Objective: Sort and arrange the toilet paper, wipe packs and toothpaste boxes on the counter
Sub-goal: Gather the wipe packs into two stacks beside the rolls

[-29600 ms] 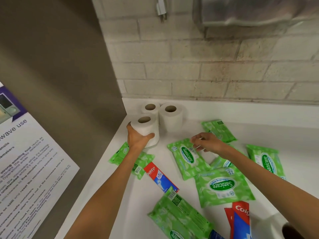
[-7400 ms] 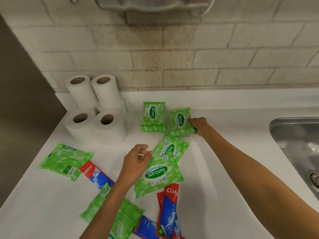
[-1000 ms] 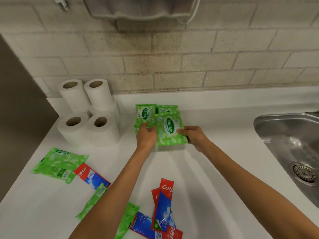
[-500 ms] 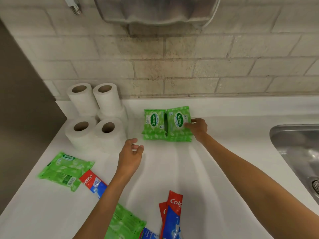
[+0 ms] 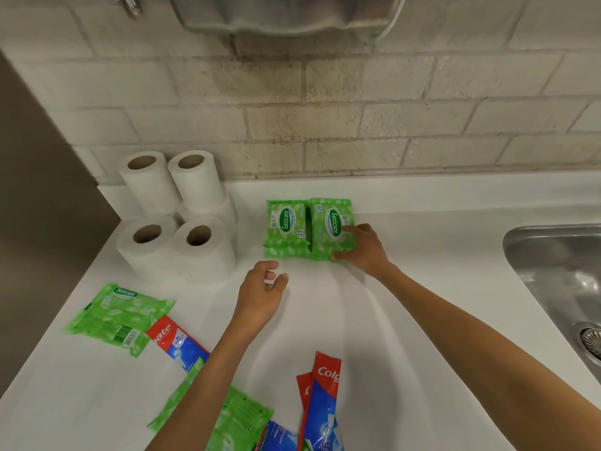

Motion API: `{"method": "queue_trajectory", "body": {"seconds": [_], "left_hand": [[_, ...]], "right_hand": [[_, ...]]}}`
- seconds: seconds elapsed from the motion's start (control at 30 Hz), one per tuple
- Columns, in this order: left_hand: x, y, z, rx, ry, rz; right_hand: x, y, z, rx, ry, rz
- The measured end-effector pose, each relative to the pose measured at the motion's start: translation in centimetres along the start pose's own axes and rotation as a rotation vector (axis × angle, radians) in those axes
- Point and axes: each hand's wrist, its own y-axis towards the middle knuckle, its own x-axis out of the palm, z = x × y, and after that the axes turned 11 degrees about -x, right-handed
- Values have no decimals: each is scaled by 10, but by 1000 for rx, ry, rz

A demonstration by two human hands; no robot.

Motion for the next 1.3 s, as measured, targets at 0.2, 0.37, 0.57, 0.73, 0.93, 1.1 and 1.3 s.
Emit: {"method": "queue_trajectory", "body": {"seconds": [0.2, 0.37, 0.57, 0.73, 0.93, 1.1, 1.3], "left_hand": [[0, 1, -3, -4, 24, -13], [1, 2, -2, -3, 33, -30], [0, 3, -6, 3, 43, -34], [-1, 2, -9, 8, 61, -46], [-9, -3, -15, 21, 86, -35], [-27, -13, -25, 34, 140, -43], [-53, -39, -46, 113, 513, -232]], "right_hand": [[3, 4, -2, -12, -48, 1], [0, 9, -2, -21, -83, -12], [-4, 11, -2, -42, -116, -43], [-1, 6, -8, -10, -122, -9], [10, -16, -38, -95, -40, 152], [23, -41, -69, -222, 82, 94], [30, -72, -90, -251, 122, -19]]}}
